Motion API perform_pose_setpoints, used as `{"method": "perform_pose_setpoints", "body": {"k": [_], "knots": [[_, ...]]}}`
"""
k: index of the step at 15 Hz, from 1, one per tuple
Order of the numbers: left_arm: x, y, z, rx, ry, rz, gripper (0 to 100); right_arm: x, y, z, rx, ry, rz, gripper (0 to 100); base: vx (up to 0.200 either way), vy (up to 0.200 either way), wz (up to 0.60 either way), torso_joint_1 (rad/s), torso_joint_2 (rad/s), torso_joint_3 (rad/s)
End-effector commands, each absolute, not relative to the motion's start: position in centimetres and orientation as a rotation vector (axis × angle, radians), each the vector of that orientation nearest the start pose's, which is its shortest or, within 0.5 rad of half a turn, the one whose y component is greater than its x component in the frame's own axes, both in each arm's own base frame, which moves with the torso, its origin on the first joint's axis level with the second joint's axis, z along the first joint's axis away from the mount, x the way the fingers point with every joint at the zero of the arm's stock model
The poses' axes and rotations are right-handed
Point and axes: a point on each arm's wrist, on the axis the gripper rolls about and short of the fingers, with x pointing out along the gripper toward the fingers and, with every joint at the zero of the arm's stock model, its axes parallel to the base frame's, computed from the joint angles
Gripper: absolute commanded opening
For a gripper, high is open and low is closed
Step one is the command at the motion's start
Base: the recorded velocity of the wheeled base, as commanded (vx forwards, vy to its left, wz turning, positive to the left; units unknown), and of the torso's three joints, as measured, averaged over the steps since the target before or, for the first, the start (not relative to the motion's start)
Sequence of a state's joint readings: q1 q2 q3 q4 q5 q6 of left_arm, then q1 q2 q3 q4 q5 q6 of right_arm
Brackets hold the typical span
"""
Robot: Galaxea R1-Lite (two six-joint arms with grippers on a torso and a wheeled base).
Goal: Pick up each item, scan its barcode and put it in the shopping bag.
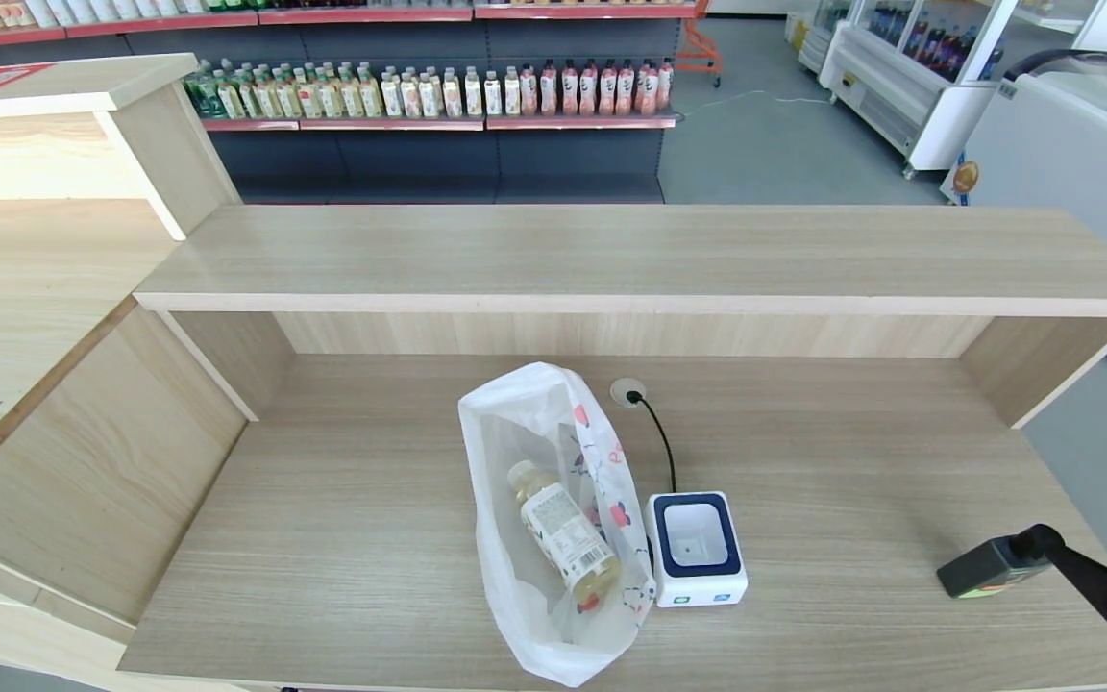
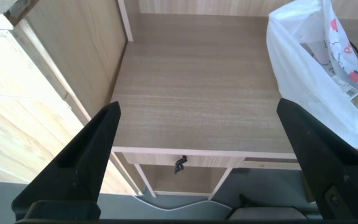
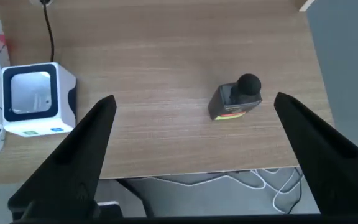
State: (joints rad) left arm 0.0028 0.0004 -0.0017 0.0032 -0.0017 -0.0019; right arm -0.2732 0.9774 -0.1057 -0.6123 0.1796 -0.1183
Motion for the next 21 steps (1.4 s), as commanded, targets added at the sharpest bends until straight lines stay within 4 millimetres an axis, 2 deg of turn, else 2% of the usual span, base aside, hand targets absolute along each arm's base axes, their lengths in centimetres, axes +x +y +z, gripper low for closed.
{"method": "perform_pose_setpoints", "body": {"k": [1,4,10,13,15,18,21], "knots": [[-2.3,0.0,7.6,-0.003,0.002,0.002,100,7.3,-1.8,14.2,-0.073,0.196,-0.100,100,0.000,0.000,0.00,0.000,0.00,0.000],[-2.3,0.0,7.6,-0.006,0.002,0.002,100,7.4,-1.8,14.2,-0.061,0.237,-0.096,100,-0.067,-0.067,0.00,0.001,0.00,0.001],[-2.3,0.0,7.6,-0.002,0.002,0.002,100,10.7,-2.7,15.9,-0.050,0.286,-0.085,100,-0.200,-0.200,0.00,0.009,0.00,0.003],[-2.3,0.0,7.6,-0.003,0.002,0.002,100,11.5,-3.0,15.3,-0.042,0.339,-0.089,100,-0.200,-0.200,0.00,-0.007,0.00,0.001],[-2.3,0.0,7.6,-0.003,0.002,0.002,100,12.4,-3.3,14.8,-0.049,0.391,-0.142,100,0.000,0.000,0.00,0.000,0.00,0.000],[-2.3,0.0,7.6,0.002,0.002,0.002,100,14.4,-4.2,14.7,-0.118,0.452,-0.194,100,0.000,-0.200,0.00,-0.001,0.00,0.002],[-2.3,0.0,7.6,0.002,0.002,0.000,100,15.6,-4.8,14.6,-0.225,0.497,-0.197,100,0.000,-0.200,0.00,0.004,0.00,0.009]]}}
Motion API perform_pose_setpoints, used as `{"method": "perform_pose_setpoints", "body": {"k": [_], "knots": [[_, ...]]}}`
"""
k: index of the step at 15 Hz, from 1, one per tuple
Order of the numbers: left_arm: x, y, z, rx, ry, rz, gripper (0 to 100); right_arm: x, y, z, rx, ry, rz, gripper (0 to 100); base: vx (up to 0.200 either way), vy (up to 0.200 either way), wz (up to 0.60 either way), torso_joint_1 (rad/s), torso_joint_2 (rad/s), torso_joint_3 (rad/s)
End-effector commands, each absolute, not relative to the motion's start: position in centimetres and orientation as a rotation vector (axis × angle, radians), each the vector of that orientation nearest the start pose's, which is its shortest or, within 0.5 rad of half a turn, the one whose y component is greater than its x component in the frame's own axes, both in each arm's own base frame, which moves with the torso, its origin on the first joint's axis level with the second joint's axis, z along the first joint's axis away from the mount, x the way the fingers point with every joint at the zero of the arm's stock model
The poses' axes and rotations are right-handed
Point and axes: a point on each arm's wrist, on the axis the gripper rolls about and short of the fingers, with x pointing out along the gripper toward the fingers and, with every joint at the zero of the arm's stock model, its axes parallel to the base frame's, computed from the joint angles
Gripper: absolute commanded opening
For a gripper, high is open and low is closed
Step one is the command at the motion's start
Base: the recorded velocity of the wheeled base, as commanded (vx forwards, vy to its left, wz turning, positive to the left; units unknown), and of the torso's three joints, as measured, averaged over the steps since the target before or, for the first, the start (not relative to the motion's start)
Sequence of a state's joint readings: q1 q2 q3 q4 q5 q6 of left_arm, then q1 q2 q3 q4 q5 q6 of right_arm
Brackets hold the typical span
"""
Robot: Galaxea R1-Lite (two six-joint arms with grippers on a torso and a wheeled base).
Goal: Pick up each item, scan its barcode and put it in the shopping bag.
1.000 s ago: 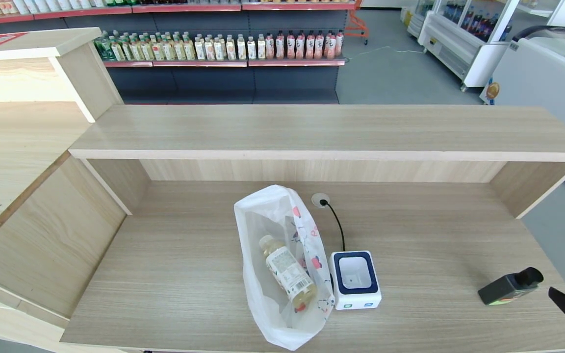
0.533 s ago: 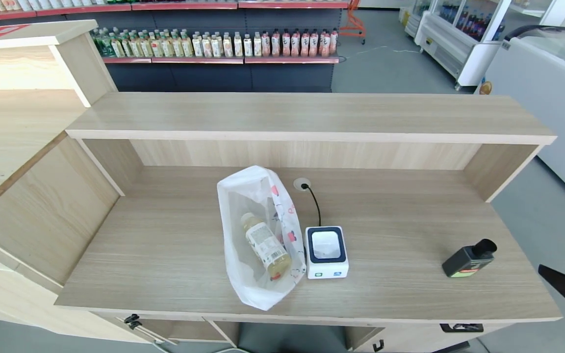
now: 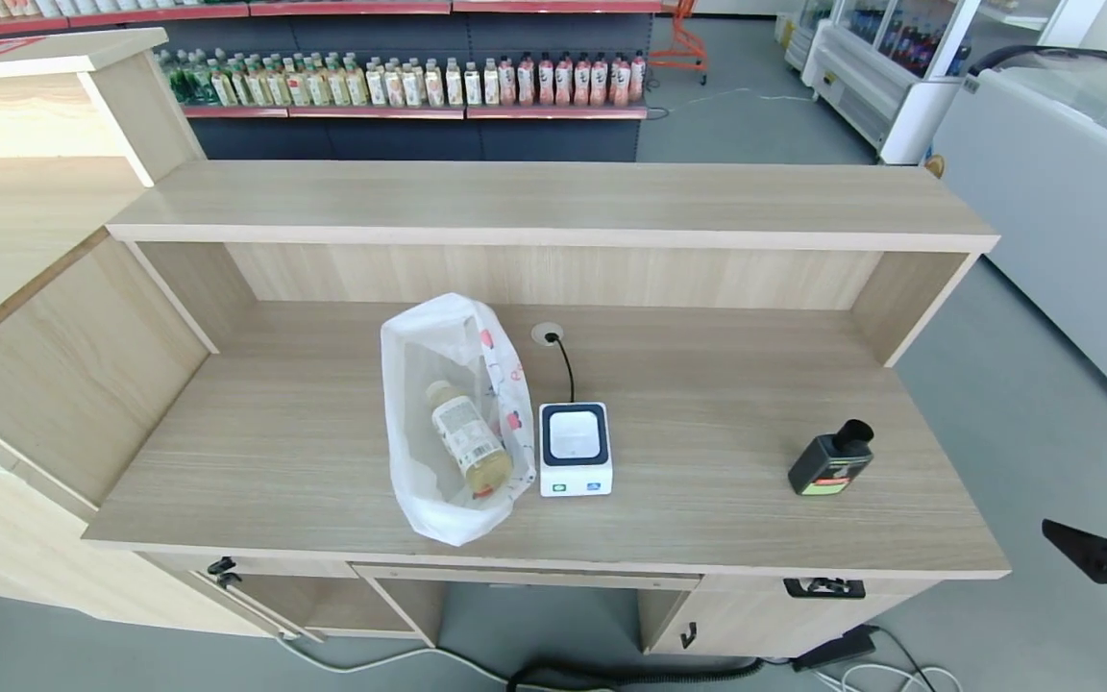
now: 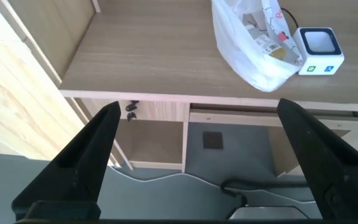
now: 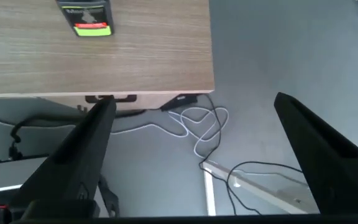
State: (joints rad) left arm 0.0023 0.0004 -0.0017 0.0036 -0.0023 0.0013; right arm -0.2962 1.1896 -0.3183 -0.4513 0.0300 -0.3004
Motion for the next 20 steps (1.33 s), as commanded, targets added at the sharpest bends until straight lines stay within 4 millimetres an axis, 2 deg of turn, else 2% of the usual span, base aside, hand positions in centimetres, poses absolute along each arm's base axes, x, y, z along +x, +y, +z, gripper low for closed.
{"method": "perform_pose_setpoints", "body": {"k": [1,7,9,14,16,20], "knots": [[-2.3,0.0,7.6,0.002,0.002,0.000,100,16.0,-5.2,14.4,-0.275,0.521,-0.191,100,0.000,-0.200,0.00,0.017,0.00,0.002],[-2.3,0.0,7.6,0.003,0.002,0.000,100,19.7,-6.8,12.5,-0.452,0.553,-0.152,100,0.000,-0.200,0.00,0.003,0.00,0.003],[-2.3,0.0,7.6,0.000,0.002,0.002,100,21.2,-6.7,11.4,-0.455,0.578,-0.102,100,0.000,0.000,0.00,0.000,0.00,0.000],[-2.3,0.0,7.6,-0.003,0.002,0.002,100,25.1,-4.4,10.2,-0.476,0.531,0.208,100,0.000,0.000,0.00,0.000,0.00,0.000],[-2.3,0.0,7.6,-0.003,0.002,0.002,100,26.4,-2.6,9.9,-0.482,0.500,0.327,100,0.000,0.000,0.00,0.000,0.00,0.000],[-2.3,0.0,7.6,-0.003,0.002,0.002,100,27.1,0.2,8.8,-0.473,0.479,0.520,100,0.000,0.000,0.00,0.000,0.00,0.000]]}}
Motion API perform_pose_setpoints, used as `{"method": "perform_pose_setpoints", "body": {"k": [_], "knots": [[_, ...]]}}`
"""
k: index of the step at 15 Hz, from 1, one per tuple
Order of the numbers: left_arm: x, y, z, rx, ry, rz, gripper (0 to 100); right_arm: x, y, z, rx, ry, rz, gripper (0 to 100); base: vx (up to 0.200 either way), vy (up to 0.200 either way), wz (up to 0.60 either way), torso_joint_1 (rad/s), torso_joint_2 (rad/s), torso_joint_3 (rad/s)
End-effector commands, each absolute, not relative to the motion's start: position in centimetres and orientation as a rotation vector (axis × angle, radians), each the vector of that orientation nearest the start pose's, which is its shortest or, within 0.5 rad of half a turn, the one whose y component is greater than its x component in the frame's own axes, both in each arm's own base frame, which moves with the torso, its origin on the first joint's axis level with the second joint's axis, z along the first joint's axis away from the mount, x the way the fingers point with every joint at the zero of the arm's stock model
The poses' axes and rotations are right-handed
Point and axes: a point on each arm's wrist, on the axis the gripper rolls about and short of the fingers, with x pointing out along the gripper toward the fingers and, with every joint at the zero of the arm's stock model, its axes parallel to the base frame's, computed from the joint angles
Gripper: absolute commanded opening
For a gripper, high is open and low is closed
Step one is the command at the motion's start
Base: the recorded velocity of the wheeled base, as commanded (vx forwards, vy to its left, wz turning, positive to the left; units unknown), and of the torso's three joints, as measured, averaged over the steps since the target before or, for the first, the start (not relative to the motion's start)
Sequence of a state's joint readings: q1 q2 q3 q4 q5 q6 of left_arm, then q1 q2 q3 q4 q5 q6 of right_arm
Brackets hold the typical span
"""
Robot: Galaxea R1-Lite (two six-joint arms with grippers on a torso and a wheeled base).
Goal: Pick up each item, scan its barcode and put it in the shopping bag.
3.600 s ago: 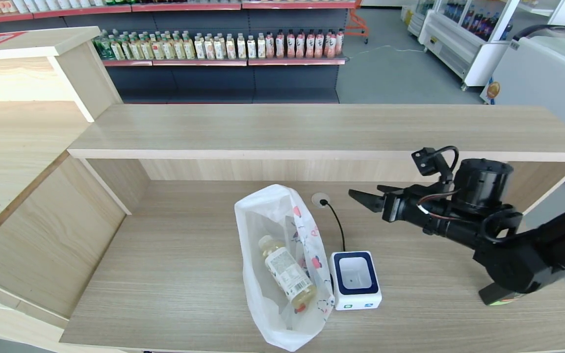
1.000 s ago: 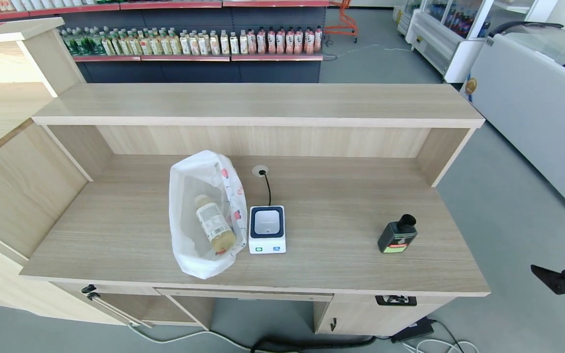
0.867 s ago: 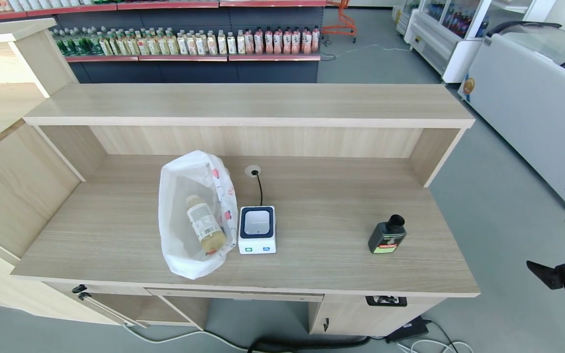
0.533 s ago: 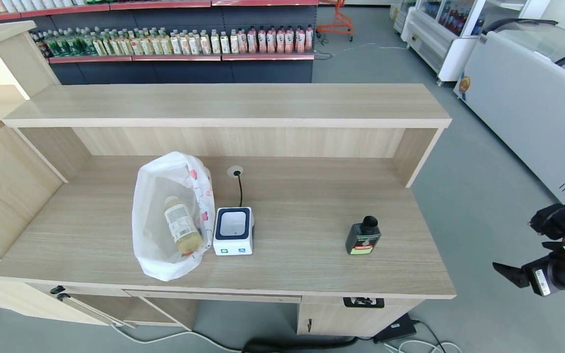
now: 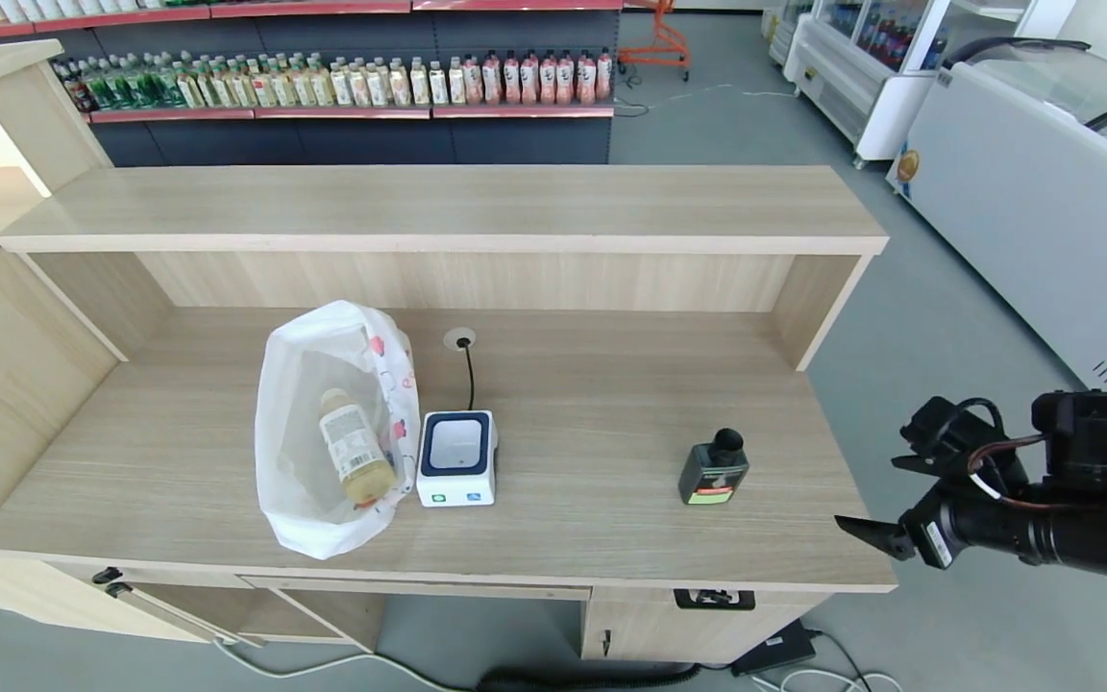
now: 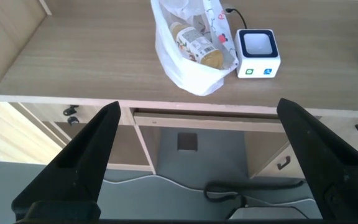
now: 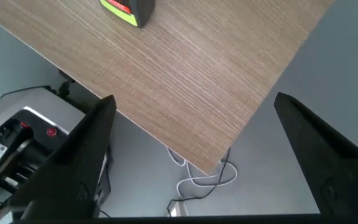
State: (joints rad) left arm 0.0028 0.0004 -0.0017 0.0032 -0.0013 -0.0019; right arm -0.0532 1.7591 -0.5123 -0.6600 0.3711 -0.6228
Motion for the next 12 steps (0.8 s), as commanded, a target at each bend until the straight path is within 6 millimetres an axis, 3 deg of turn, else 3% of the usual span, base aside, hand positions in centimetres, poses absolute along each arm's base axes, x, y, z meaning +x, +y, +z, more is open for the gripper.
{"method": "perform_pose_setpoints", "body": {"k": [1,12], "knots": [[-2.3,0.0,7.6,-0.003,0.002,0.002,100,27.3,0.3,8.3,-0.489,0.480,0.552,100,0.000,0.000,0.00,0.000,0.00,0.000],[-2.3,0.0,7.6,-0.003,0.002,0.002,100,32.6,4.7,6.0,-0.570,0.403,0.756,100,0.000,0.000,0.00,0.000,0.00,0.000]]}}
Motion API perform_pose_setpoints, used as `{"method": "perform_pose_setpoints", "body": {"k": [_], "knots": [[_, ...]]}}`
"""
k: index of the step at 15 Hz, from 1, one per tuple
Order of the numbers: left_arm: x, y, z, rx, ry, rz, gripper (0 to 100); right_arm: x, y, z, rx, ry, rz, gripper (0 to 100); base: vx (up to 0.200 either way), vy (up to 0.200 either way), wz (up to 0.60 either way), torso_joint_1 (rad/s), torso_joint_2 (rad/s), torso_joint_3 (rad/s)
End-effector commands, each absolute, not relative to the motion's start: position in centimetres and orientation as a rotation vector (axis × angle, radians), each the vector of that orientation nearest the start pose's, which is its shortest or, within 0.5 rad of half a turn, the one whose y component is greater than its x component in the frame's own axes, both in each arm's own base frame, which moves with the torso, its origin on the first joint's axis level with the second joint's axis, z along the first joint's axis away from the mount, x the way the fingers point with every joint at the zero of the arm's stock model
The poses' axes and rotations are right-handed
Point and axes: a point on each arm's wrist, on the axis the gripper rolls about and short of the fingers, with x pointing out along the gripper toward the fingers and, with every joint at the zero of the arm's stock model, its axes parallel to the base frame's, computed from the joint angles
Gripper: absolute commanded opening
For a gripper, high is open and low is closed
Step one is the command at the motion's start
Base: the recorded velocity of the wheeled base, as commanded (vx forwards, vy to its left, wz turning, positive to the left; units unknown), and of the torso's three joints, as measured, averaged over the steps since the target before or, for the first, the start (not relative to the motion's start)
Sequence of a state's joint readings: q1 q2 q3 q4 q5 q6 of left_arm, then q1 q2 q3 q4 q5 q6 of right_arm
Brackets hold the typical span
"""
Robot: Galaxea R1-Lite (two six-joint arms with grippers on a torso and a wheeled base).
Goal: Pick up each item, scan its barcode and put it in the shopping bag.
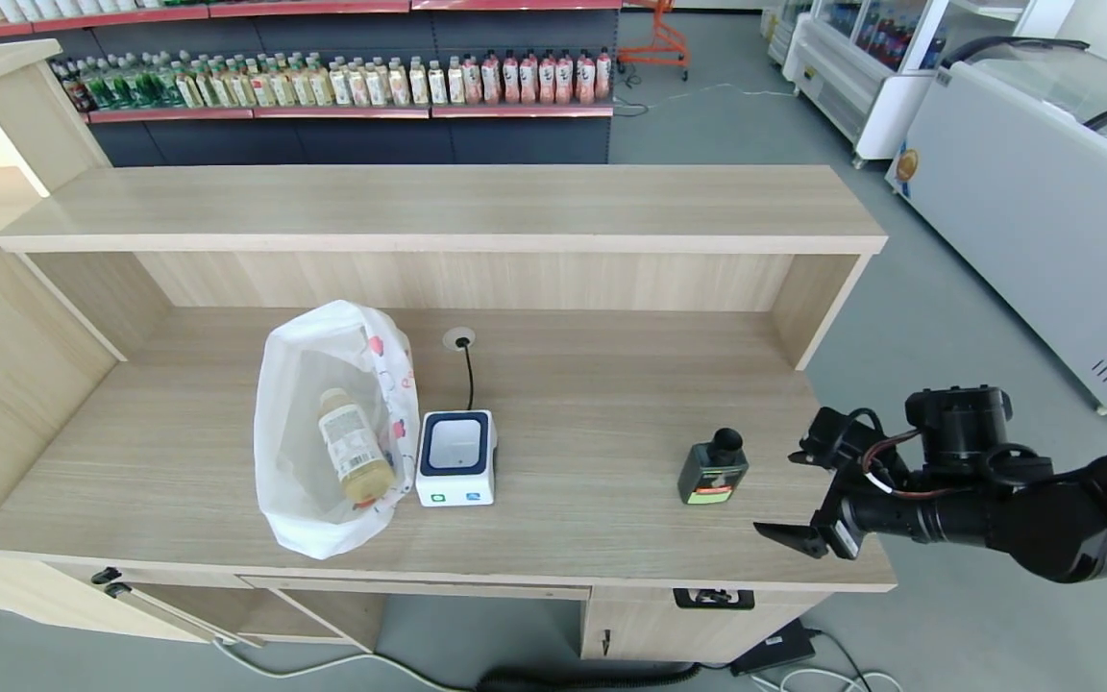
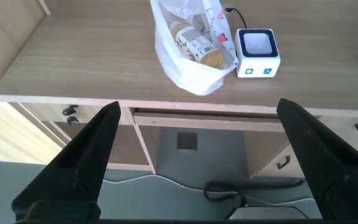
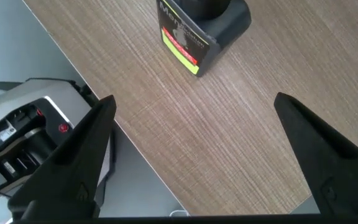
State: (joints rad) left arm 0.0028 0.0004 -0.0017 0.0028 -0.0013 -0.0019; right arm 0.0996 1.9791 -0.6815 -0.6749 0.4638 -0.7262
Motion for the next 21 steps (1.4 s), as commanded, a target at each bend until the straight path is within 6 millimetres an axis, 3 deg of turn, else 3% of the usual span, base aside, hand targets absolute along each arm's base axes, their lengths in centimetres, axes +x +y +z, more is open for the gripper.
{"method": "perform_pose_setpoints", "body": {"k": [1,9,10,13,17,21], "knots": [[-2.3,0.0,7.6,-0.003,0.002,0.002,100,33.1,4.8,6.0,-0.571,0.396,0.755,100,0.000,0.000,0.00,0.000,0.00,0.000],[-2.3,0.0,7.6,-0.002,0.002,0.002,100,35.6,6.3,5.2,-0.558,0.374,0.789,100,0.000,0.000,0.00,0.000,0.00,0.000],[-2.3,0.0,7.6,-0.003,0.002,0.002,100,35.9,6.8,5.1,-0.552,0.367,0.797,0,0.000,0.000,0.00,0.000,0.00,0.000],[-2.3,0.0,7.6,-0.003,0.002,0.002,100,37.1,8.1,4.6,-0.555,0.349,0.820,0,0.000,0.000,0.00,0.000,0.00,0.000],[-2.3,0.0,7.6,-0.003,0.002,0.002,100,36.6,7.8,3.9,-0.549,0.378,0.823,0,0.000,0.000,0.00,0.000,0.00,0.000],[-2.3,0.0,7.6,-0.003,0.002,0.002,100,35.9,6.6,5.5,-0.517,0.318,0.802,0,0.000,0.000,0.00,0.000,0.00,0.000]]}}
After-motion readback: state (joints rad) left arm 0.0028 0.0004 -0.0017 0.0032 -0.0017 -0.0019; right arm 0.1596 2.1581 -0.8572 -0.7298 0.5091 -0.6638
